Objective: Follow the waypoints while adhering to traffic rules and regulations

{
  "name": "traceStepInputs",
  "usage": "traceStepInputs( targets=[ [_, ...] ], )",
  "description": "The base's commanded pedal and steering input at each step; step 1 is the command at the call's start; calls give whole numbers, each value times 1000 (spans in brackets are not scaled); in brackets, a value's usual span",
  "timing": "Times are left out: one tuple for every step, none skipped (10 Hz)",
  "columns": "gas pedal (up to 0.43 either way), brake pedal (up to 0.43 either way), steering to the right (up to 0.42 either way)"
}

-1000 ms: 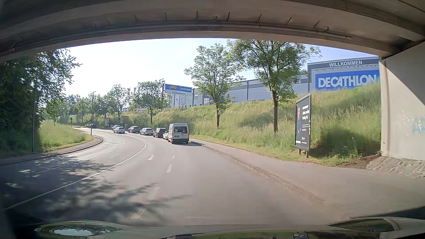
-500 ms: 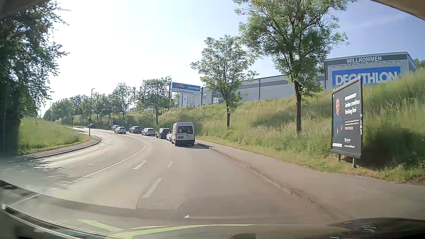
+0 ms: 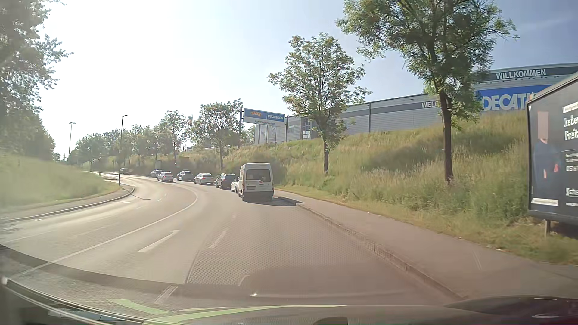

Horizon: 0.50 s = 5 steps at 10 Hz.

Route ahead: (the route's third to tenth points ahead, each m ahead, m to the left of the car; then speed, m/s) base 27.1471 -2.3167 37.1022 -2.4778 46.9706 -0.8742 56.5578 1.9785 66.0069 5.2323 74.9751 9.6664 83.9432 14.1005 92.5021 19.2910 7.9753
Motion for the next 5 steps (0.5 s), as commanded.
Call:
traceStepInputs(
  targets=[
    [0,201,-41],
    [0,201,-40],
    [0,201,-40],
    [0,201,-39],
    [0,201,-39]
  ],
)
